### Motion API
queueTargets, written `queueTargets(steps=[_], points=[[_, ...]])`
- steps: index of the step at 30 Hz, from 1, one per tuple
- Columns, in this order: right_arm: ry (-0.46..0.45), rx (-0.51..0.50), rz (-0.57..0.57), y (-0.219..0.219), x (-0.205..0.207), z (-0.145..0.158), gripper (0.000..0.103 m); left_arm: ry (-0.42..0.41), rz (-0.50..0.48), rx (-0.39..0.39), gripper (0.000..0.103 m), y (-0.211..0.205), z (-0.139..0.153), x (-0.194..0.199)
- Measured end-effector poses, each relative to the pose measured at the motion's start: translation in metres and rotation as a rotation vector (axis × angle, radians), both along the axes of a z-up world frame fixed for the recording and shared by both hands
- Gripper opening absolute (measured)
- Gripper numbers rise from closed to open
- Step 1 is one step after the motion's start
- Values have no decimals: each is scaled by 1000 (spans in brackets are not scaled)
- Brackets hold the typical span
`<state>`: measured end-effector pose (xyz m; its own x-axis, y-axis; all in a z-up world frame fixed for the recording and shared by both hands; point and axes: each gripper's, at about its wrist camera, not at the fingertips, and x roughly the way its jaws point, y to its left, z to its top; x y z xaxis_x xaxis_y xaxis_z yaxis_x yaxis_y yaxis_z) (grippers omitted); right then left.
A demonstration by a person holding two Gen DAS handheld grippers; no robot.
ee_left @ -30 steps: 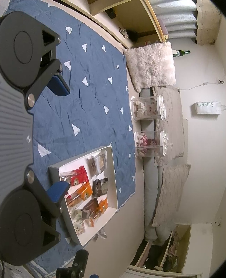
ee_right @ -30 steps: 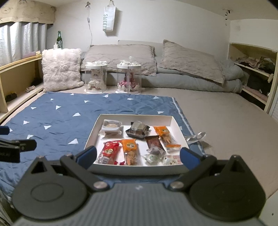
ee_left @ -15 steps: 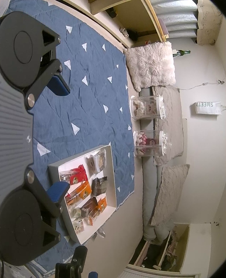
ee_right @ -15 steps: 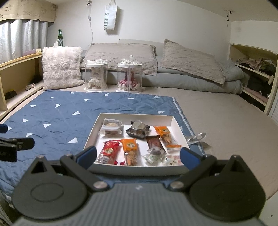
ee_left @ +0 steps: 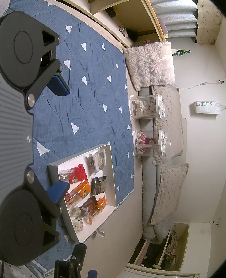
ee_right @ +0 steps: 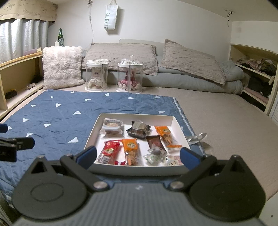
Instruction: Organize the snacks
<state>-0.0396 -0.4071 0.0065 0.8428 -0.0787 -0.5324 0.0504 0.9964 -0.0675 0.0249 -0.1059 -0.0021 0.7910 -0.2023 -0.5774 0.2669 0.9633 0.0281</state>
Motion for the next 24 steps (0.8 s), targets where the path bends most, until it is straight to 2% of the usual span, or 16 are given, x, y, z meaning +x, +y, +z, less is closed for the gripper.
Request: queueTargets(steps=[24], points=[[1,0,1,1,0,0,102,-1,-1,-1,103,-2,0,-1]])
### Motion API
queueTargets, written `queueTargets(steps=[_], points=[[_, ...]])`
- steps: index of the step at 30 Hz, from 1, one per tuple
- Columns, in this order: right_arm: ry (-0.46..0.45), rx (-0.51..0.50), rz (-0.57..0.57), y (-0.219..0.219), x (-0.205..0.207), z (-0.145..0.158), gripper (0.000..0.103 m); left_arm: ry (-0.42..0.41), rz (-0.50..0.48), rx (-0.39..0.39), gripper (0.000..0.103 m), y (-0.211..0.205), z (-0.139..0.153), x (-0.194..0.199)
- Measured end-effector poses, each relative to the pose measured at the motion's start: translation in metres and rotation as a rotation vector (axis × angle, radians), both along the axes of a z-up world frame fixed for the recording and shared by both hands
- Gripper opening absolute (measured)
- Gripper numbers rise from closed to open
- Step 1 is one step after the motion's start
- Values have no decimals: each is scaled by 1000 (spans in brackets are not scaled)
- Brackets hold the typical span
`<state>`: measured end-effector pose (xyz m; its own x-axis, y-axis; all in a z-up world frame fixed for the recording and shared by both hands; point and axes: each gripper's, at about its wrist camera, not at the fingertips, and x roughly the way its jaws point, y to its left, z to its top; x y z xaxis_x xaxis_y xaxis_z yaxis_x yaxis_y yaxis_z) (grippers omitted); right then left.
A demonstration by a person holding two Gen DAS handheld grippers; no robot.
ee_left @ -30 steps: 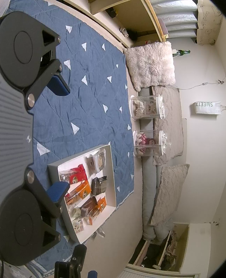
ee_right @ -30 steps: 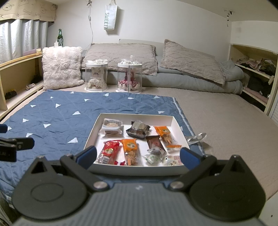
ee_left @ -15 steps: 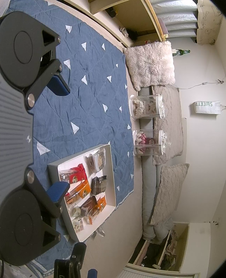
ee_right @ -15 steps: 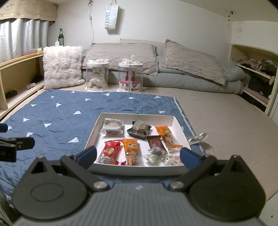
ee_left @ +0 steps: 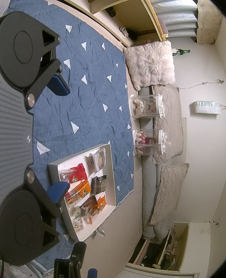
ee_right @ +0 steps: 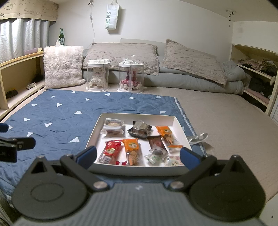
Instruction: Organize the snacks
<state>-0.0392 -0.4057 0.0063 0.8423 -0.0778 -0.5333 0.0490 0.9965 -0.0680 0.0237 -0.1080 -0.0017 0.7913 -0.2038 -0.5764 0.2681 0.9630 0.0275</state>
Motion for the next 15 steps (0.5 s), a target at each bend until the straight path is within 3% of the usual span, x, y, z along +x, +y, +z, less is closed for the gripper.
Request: queueTargets(steps=[15], points=[[0,0,-2,1,0,0,102,0,0,0,103,0,0,0]])
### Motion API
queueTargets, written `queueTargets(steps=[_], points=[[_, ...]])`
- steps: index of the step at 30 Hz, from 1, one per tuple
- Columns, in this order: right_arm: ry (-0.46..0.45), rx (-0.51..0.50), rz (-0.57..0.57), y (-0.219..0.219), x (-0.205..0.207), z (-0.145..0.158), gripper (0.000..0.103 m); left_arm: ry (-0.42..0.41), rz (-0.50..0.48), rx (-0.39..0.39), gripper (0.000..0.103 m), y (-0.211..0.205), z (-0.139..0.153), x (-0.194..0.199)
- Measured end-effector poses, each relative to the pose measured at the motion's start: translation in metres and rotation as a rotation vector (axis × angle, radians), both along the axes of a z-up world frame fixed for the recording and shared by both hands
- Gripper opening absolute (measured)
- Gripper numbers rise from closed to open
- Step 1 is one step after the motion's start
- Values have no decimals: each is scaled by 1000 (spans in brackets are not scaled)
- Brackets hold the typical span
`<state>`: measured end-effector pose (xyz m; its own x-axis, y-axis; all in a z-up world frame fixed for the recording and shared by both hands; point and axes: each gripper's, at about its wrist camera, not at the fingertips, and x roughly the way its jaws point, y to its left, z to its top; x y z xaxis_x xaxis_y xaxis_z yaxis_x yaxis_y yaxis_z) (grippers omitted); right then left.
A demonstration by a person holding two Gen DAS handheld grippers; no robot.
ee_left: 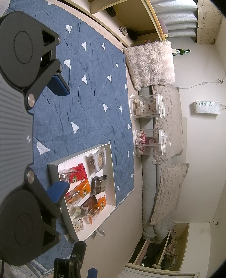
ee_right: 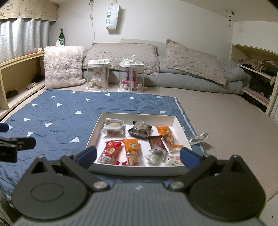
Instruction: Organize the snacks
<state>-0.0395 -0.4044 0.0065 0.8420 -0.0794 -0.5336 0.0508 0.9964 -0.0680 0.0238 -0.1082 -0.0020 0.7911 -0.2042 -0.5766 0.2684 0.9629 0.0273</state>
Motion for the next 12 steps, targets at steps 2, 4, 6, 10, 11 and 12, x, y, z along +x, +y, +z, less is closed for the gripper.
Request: queueTargets(steps=[2,4,6,10,11,12], points=[[0,0,0,0,0,0,102,0,1,0,103,0,0,0],[0,0,-1,0,0,0,102,0,1,0,103,0,0,0],[0,0,-1,1,0,0,102,0,1,-1,103,0,0,0],[0,0,-2,1,0,0,102,0,2,-3,103,-2,0,-1],[0,0,-2,1,0,0,102,-1,4,-3,103,-2,0,-1],[0,0,-2,1,0,0,102,-1,5,-2,103,-3,0,-1]])
